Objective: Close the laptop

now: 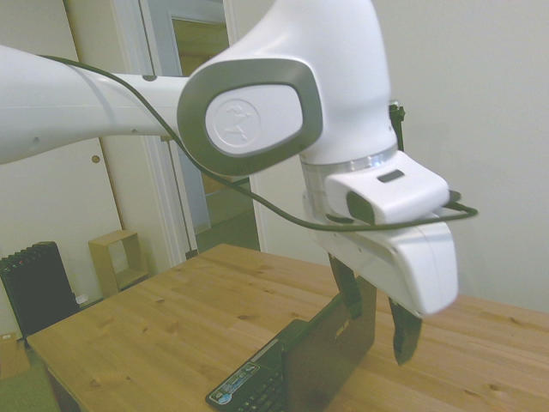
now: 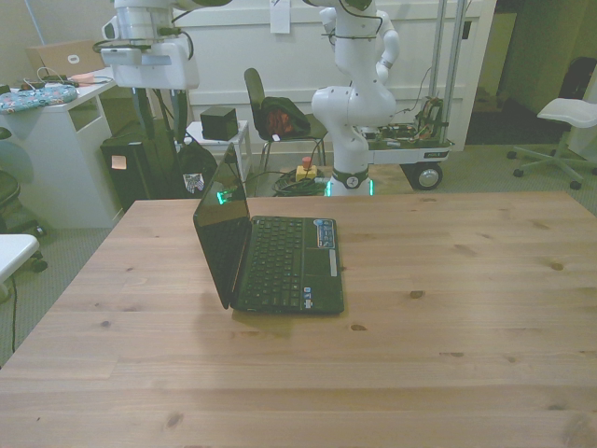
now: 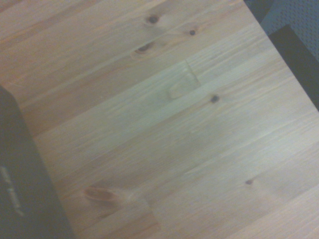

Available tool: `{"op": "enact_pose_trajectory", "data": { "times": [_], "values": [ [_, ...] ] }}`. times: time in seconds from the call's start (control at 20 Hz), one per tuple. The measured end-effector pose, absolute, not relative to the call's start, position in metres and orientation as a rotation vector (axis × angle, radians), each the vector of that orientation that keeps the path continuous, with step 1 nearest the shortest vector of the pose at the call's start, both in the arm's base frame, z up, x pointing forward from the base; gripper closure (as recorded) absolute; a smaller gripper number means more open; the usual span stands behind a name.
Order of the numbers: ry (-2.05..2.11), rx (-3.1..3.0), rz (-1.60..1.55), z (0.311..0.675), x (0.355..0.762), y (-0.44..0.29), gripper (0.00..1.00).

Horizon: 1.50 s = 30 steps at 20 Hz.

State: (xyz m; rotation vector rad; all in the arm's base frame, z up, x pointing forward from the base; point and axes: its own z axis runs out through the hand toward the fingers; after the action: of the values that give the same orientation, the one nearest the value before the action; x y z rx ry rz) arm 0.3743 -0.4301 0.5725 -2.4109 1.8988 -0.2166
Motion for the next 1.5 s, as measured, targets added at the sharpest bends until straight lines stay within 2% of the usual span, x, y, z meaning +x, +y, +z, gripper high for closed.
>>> {"op": "enact_pose_trajectory", "data": {
  "times": [0.15,0.2,0.35,0.55,0.85,1.5],
  "values": [
    [1.888,-2.429,-0.156,0.552,0.390,-0.441,0.00],
    [1.884,-2.442,-0.138,0.544,0.398,-0.442,1.00],
    [1.847,-2.483,-0.089,0.526,0.421,-0.432,1.00],
    [1.793,-2.523,-0.073,0.521,0.440,-0.413,1.00],
    [1.760,-2.552,-0.040,0.510,0.448,-0.398,1.00],
    [1.714,-2.597,-0.031,0.511,0.468,-0.360,1.00]
  ]
}}
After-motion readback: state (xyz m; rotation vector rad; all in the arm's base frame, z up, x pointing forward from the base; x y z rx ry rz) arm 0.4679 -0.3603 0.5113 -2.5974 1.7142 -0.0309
